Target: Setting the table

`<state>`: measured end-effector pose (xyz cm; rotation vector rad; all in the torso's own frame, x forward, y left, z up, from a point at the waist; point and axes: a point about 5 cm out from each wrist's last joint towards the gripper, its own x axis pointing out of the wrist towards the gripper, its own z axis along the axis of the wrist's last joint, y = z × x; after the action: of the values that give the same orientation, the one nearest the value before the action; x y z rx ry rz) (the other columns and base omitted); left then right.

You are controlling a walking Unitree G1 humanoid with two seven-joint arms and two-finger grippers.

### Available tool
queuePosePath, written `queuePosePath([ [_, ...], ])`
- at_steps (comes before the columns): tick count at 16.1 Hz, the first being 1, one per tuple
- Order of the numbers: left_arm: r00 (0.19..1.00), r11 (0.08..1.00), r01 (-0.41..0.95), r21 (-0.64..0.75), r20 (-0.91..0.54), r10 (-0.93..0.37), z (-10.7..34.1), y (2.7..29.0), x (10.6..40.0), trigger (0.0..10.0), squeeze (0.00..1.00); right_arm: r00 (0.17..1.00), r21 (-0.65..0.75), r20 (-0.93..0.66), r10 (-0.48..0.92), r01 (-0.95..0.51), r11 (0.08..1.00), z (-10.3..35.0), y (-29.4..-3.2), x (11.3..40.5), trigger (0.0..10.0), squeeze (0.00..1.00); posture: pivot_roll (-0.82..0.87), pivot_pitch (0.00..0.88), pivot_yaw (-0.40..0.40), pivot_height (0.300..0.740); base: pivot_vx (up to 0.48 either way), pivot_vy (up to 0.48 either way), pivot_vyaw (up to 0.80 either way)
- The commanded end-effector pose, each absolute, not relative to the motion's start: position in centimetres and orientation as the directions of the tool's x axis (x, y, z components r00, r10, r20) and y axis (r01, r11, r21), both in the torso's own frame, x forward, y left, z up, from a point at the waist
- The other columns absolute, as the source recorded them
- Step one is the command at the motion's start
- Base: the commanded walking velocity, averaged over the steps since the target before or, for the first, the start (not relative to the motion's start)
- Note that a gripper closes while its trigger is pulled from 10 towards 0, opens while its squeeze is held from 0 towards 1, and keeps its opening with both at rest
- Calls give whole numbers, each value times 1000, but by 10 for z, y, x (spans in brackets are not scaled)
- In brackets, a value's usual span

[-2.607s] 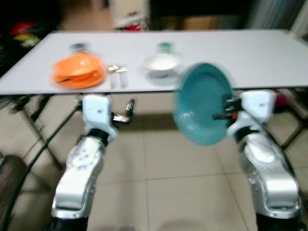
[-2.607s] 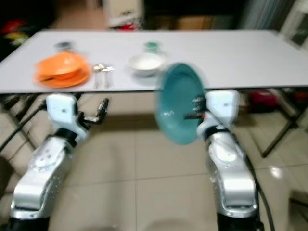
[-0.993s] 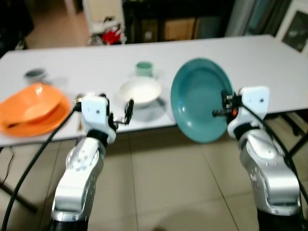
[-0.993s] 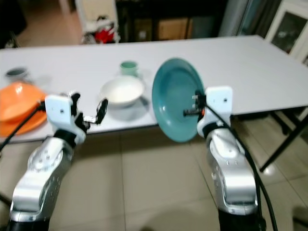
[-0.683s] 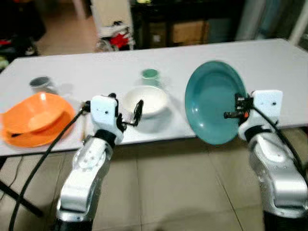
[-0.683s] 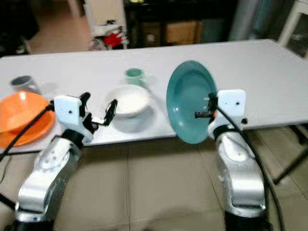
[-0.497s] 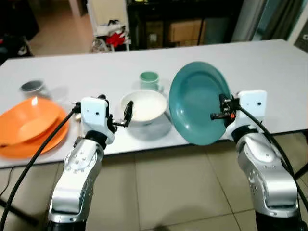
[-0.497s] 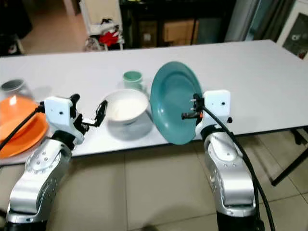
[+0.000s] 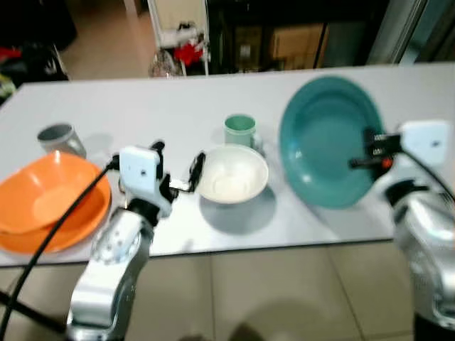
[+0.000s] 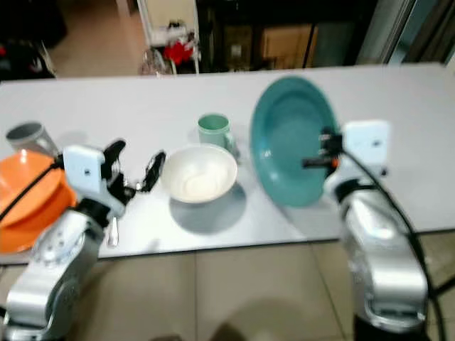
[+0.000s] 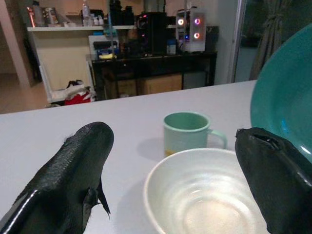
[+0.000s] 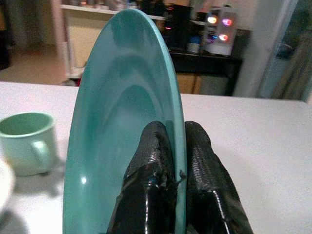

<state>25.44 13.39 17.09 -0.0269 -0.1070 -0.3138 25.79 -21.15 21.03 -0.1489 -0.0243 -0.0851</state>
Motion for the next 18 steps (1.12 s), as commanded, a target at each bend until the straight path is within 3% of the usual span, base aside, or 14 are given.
queuePosePath([
  [1,944,950,314,-4,110,-311,172,135,254,10000,0,992,-141,77,-101,111,984,222,-215,256,10000,0,9,0,56,740,0,0,0],
  [5,952,956,292,13,96,-291,171,138,254,10000,0,987,-81,61,-149,154,985,224,-222,258,10000,0,21,0,50,740,0,0,0],
  [7,951,955,295,26,89,-296,170,138,254,10000,0,987,30,12,-163,163,986,217,-228,260,10000,0,28,0,45,740,0,0,0],
  [12,927,926,374,57,25,-375,166,141,251,10000,0,981,168,-93,-171,185,968,204,-245,260,10000,0,34,0,52,740,0,0,0],
  [18,833,834,551,39,-90,-546,161,158,232,10000,0,949,370,-312,44,79,926,170,-252,247,10000,0,35,0,53,740,0,0,0],
])
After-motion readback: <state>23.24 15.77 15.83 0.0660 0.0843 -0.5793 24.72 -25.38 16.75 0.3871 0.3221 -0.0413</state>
